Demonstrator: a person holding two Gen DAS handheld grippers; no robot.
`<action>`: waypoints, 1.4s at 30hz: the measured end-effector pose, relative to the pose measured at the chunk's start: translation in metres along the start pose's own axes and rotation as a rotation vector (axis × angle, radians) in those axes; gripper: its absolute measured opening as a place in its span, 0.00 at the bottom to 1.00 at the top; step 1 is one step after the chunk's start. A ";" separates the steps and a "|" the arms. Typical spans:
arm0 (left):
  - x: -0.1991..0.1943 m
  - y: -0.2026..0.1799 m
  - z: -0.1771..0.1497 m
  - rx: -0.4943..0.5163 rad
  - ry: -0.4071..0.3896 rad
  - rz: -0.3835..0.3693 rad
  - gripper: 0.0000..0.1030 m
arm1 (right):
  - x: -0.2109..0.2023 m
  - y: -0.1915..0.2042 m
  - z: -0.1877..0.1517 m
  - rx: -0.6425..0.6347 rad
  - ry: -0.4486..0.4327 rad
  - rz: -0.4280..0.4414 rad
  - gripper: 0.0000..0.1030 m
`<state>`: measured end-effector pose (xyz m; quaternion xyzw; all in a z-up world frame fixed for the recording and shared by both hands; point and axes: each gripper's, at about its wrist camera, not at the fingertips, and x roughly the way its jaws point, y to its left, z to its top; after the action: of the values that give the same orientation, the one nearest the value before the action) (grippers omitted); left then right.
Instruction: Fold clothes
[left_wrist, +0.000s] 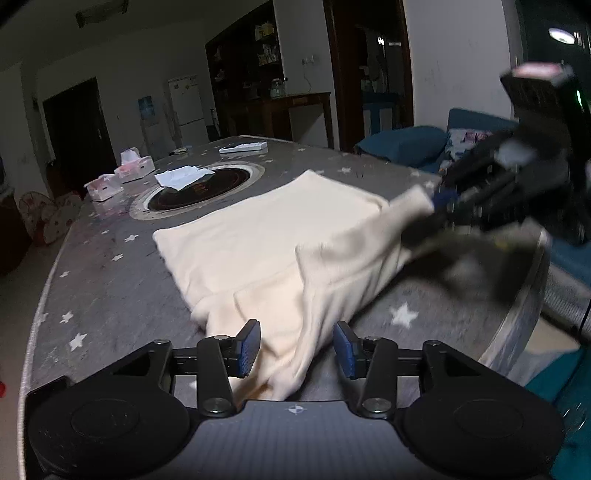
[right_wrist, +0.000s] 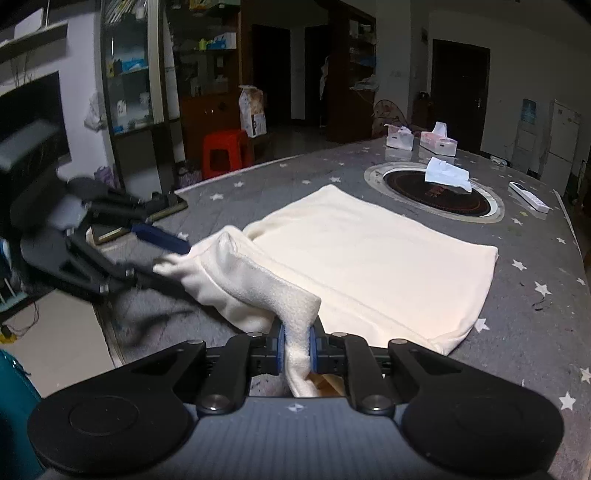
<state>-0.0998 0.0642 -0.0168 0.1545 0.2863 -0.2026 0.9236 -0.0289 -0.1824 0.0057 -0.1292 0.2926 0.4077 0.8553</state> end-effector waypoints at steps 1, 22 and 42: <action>0.001 -0.001 -0.003 0.023 0.002 0.013 0.45 | 0.000 0.000 0.001 0.003 -0.004 -0.002 0.11; -0.103 -0.017 0.011 -0.035 -0.112 -0.100 0.11 | -0.101 0.041 0.006 -0.034 -0.057 0.041 0.09; 0.082 0.063 0.059 -0.154 0.037 0.053 0.13 | 0.072 -0.066 0.062 -0.017 0.104 -0.107 0.12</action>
<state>0.0183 0.0719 -0.0080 0.0941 0.3137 -0.1524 0.9325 0.0822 -0.1514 0.0102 -0.1728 0.3256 0.3565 0.8585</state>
